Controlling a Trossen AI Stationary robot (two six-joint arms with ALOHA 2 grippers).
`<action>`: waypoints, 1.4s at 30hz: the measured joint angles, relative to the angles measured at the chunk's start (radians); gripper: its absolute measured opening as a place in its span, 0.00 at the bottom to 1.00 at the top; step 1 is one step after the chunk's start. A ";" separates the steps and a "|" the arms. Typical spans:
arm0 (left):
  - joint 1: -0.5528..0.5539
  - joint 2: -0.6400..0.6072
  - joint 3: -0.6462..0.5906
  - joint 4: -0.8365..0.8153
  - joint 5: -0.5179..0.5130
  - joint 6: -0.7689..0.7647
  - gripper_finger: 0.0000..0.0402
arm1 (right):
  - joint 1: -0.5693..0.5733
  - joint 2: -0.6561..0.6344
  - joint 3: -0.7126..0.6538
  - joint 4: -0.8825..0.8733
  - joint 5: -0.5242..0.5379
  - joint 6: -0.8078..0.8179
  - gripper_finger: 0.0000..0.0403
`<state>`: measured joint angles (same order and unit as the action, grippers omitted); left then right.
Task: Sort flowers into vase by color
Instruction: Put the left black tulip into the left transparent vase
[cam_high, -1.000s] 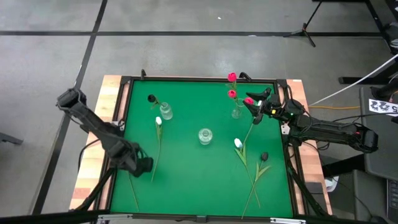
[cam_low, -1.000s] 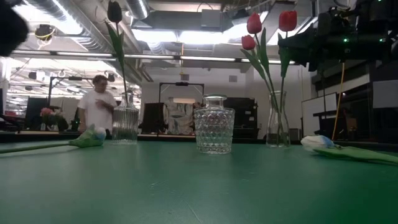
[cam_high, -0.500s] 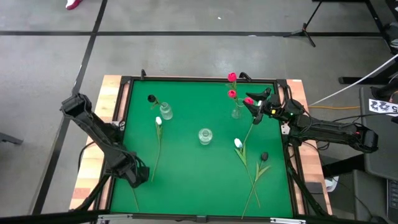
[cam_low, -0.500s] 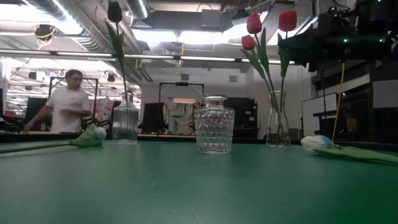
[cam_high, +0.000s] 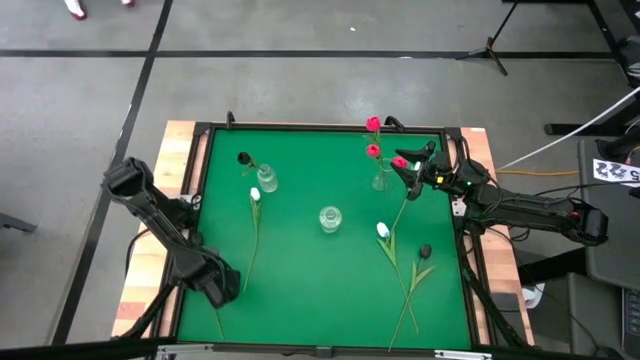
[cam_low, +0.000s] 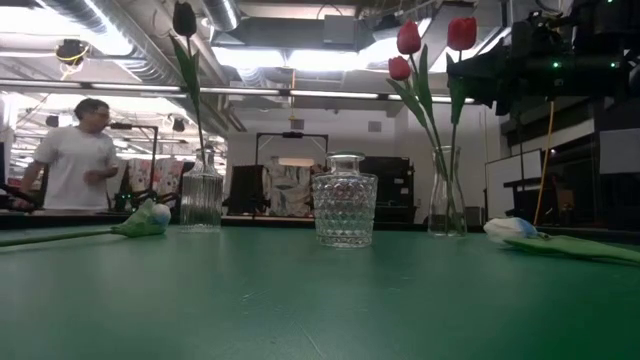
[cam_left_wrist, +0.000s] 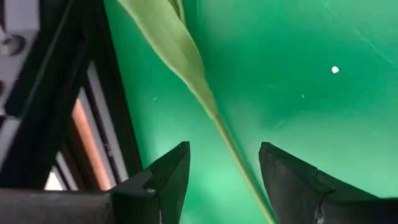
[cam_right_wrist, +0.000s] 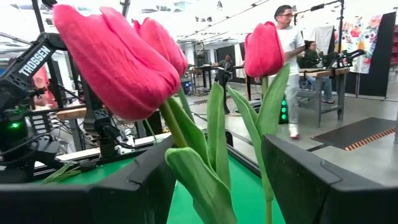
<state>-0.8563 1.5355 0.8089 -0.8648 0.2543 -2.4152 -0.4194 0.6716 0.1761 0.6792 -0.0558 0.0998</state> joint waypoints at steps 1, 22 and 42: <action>0.000 0.010 0.000 0.009 0.000 -0.003 0.47 | 0.000 0.000 0.000 0.000 -0.001 0.000 0.57; 0.045 0.099 0.004 0.140 -0.015 0.072 0.06 | 0.000 0.000 0.000 0.001 -0.009 0.008 0.57; 0.129 -0.125 0.129 -0.194 -0.731 0.118 0.00 | 0.000 0.000 0.000 0.018 -0.059 0.007 0.57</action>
<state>-0.7272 1.4104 0.9379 -1.0592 -0.4764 -2.2975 -0.4194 0.6712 0.1761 0.6975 -0.1153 0.1070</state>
